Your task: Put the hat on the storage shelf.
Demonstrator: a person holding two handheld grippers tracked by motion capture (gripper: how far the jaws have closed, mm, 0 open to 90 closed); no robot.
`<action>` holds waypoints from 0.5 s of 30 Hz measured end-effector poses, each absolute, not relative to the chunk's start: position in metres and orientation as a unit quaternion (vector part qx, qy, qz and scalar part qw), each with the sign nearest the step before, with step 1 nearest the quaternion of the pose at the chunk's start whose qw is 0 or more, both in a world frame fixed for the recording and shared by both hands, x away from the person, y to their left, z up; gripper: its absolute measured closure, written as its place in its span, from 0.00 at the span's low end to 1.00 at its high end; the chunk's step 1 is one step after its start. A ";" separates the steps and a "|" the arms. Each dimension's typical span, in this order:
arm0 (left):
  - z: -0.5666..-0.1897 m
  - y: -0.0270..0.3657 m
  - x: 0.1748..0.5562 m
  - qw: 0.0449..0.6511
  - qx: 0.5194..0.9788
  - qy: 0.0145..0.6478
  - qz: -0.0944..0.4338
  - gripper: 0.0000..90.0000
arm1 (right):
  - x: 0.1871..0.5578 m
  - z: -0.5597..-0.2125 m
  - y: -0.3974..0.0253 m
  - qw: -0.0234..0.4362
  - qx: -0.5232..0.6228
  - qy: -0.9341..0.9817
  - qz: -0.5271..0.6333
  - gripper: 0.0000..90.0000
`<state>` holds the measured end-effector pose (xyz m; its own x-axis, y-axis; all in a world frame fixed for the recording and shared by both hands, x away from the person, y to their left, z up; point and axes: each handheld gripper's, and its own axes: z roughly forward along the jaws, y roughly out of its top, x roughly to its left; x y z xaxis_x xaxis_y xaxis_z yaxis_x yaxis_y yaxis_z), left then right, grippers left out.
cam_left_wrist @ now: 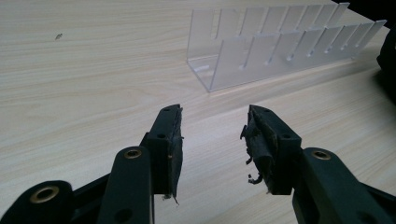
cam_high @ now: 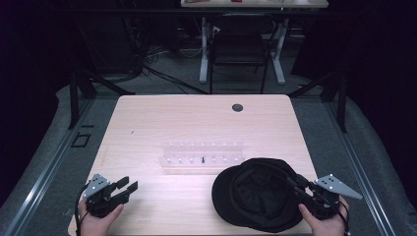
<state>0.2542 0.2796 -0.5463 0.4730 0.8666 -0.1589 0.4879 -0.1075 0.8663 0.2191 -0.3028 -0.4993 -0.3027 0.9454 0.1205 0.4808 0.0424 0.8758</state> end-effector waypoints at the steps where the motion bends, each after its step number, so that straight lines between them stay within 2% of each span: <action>1: -0.546 0.279 0.255 0.474 0.715 0.472 0.202 0.62 | 0.220 -0.498 -0.303 0.261 0.531 0.672 0.444 0.65; 8: -0.549 0.281 0.257 0.467 0.720 0.482 0.177 0.62 | 0.224 -0.491 -0.304 0.246 0.544 0.678 0.429 0.64; 15: -0.547 0.275 0.255 0.458 0.721 0.484 0.189 0.53 | 0.232 -0.479 -0.300 0.240 0.532 0.711 0.394 0.63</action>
<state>0.2548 0.2754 -0.5470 0.4606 0.8711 -0.1702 0.5238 -0.1120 0.8445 0.2324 -0.3003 -0.4789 -0.3197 0.9444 0.0774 0.5664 0.1250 0.8146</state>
